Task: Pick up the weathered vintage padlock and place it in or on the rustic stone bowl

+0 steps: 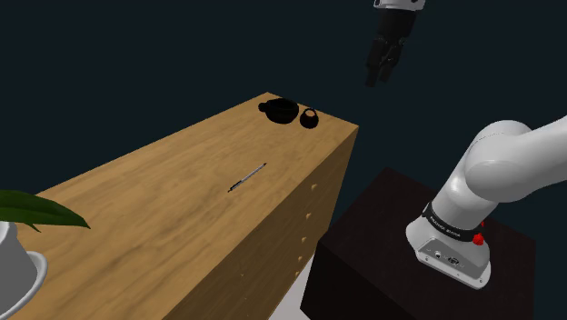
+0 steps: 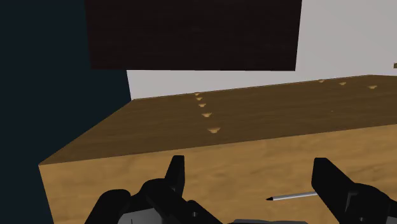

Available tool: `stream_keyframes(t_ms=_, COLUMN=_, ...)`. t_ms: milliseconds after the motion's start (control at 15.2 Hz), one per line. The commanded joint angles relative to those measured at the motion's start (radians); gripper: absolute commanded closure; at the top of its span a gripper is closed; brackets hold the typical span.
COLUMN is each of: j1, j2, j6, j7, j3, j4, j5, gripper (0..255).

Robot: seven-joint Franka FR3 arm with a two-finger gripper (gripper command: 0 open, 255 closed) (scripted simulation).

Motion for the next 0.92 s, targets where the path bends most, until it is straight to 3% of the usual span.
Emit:
stream_keyframes(t_ms=0, j1=0.0, j2=0.0, j6=0.0, j7=0.0, j3=0.0, j4=0.0, j5=0.0, gripper=0)
stream_keyframes(t_ms=858, j1=-0.008, j2=0.373, j6=0.37, j7=-0.273, j3=-0.13, j4=0.015, j5=-0.105, gripper=0)
